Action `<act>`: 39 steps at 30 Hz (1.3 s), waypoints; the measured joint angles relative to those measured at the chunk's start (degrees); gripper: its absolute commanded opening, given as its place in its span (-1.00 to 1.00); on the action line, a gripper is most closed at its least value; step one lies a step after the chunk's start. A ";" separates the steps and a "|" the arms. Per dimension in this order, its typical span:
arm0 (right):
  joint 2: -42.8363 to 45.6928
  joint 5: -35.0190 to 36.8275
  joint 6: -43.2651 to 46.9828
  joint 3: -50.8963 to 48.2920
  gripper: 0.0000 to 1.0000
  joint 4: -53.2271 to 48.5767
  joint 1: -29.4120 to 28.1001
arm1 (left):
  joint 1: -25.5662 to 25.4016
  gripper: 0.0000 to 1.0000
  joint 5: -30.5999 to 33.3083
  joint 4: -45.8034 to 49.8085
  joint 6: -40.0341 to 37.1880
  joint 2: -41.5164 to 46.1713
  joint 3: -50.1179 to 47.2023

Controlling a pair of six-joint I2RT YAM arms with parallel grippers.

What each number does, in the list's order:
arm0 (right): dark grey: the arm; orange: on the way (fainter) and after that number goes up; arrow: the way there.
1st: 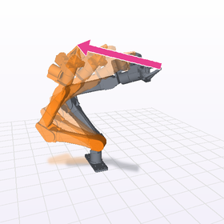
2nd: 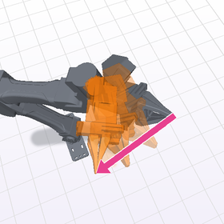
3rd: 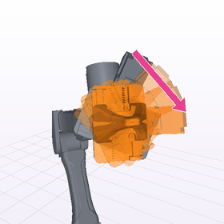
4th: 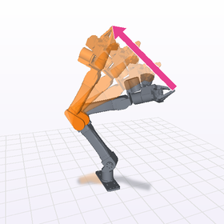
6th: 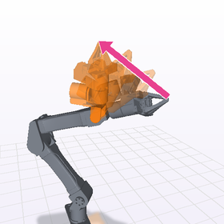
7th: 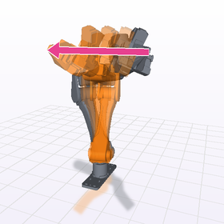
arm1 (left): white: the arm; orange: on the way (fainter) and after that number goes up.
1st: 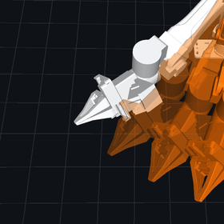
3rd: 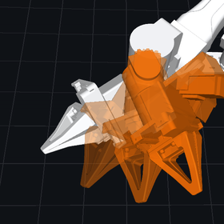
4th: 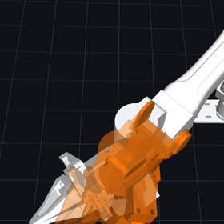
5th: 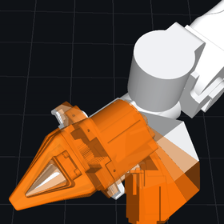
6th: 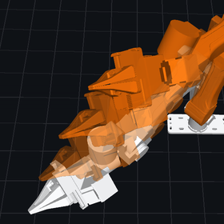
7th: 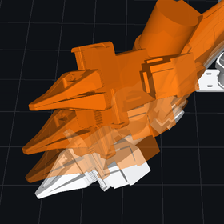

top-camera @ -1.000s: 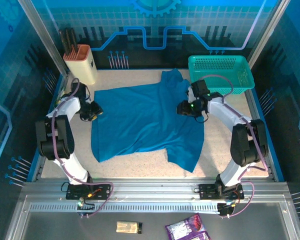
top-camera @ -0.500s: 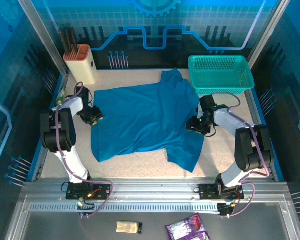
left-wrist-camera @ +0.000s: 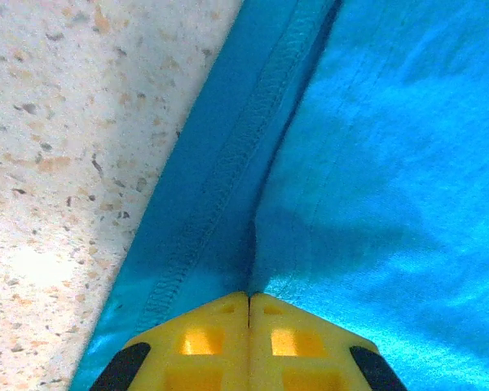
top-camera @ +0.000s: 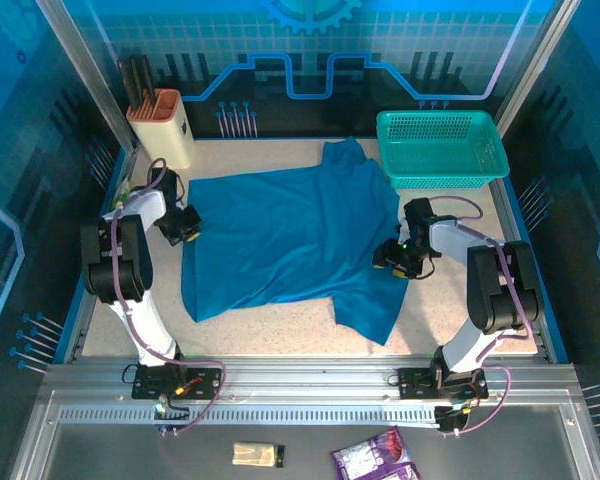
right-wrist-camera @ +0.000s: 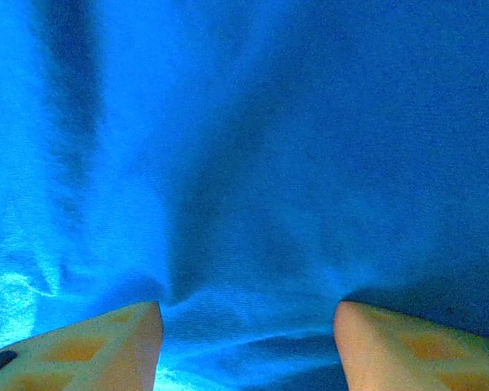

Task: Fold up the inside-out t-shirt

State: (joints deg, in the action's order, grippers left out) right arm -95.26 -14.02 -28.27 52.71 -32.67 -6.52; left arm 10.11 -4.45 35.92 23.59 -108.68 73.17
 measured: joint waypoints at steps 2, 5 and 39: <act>0.00 -0.13 -0.02 0.00 0.24 0.09 0.33 | 0.02 -1.00 0.33 0.72 -0.02 0.63 0.94; -0.02 -0.24 0.00 -0.02 0.24 0.11 1.03 | 0.13 -1.00 0.39 1.90 -0.04 1.68 3.10; 2.93 6.19 0.92 0.68 0.24 -6.05 -0.22 | 2.49 -0.57 -0.96 14.12 -2.47 -21.77 42.23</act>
State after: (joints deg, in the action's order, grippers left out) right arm -92.33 -7.84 -27.35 53.39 -38.72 -6.74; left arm 12.60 -5.41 50.04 21.12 -130.45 115.39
